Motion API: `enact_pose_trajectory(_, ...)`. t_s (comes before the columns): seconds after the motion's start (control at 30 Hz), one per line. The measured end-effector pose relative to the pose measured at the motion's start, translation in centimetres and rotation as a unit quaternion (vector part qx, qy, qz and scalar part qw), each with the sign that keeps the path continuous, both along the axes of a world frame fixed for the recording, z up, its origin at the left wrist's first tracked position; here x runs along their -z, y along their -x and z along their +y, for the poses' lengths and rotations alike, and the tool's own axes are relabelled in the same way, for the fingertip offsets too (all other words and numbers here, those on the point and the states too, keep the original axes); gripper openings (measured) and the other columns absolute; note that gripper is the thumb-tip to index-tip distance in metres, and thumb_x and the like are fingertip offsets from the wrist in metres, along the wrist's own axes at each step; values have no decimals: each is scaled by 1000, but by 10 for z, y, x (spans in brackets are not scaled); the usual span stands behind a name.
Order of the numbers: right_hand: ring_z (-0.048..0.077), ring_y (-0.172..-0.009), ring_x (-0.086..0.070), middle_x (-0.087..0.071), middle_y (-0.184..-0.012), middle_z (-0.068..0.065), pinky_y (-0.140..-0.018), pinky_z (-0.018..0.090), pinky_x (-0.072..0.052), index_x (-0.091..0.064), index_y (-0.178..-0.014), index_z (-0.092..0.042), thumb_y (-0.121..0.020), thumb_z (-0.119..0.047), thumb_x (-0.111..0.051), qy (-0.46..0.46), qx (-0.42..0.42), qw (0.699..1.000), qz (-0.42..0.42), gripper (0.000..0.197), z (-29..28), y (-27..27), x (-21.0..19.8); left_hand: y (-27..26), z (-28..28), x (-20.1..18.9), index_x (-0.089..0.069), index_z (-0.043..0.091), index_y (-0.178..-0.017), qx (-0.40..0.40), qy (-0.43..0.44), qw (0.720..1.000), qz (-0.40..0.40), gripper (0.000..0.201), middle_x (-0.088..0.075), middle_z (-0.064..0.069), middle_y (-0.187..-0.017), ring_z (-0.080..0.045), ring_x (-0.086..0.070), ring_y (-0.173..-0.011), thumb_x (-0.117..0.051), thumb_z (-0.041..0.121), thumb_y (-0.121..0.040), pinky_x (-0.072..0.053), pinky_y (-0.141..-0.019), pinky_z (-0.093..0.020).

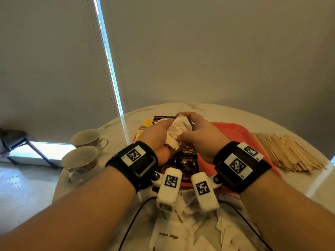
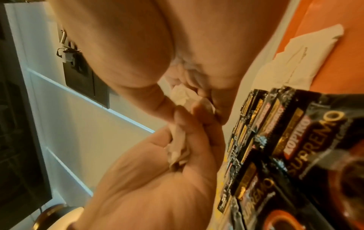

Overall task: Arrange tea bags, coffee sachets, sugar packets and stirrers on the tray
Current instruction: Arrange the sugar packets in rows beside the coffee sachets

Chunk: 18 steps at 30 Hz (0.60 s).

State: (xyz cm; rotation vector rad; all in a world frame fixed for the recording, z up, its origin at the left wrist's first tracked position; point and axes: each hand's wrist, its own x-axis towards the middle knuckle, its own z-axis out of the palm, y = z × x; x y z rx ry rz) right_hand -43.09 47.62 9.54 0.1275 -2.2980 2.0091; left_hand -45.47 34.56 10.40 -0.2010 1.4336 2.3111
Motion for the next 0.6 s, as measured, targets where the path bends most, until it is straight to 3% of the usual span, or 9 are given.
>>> enact_pose_trajectory(0.13,33,-103,-73,-73,-112,13,-91,53,-58,-58,-120,-17,-82,19,-59,83,73,994,-7,52,16,10,10,19,10,4,-65,9,-123,-3,20,999,34,25,-77,-19,-101,-29,-75,-68,-59,26,-106,-56,-48,-33)
enact_pose_trajectory(0.3,29,-93,-76,-77,-99,10,-89,45,-61,-68,-106,-7,-87,7,-70,128,114,985,10,23,31,9,17,26,16,9,-65,7,-125,44,14,997,59,38,-79,-15,-95,-26,-76,-69,-65,36,-100,-57,-49,-33)
enact_pose_trajectory(0.37,31,-94,-75,-77,-99,11,-87,45,-61,-70,-105,-6,-89,1,-72,119,104,987,9,18,32,8,18,26,16,10,-66,7,-127,87,28,992,89,50,-78,-16,-106,-25,-75,-78,-75,38,-89,-57,-52,-31)
enact_pose_trajectory(0.47,28,-91,-76,-78,-98,11,-77,37,-62,-71,-105,-7,-88,-5,-75,107,105,989,10,17,34,8,19,26,11,14,-68,8,-128,119,48,984,124,42,-75,-16,-119,-25,-73,-91,-78,16,-88,-58,-58,-28)
enact_pose_trajectory(0.53,24,-85,-76,-78,-96,10,-70,29,-58,-70,-104,-6,-86,-4,-77,132,103,986,9,19,35,8,18,26,5,16,-68,8,-126,115,50,985,117,34,-77,-15,-117,-25,-74,-94,-72,5,-92,-59,-58,-28)
enact_pose_trajectory(0.6,22,-80,-74,-77,-94,10,-65,27,-56,-69,-103,-5,-85,-6,-78,161,99,982,8,20,34,7,18,25,1,17,-68,9,-123,103,53,987,113,29,-78,-15,-110,-27,-75,-92,-69,6,-95,-59,-56,-28)
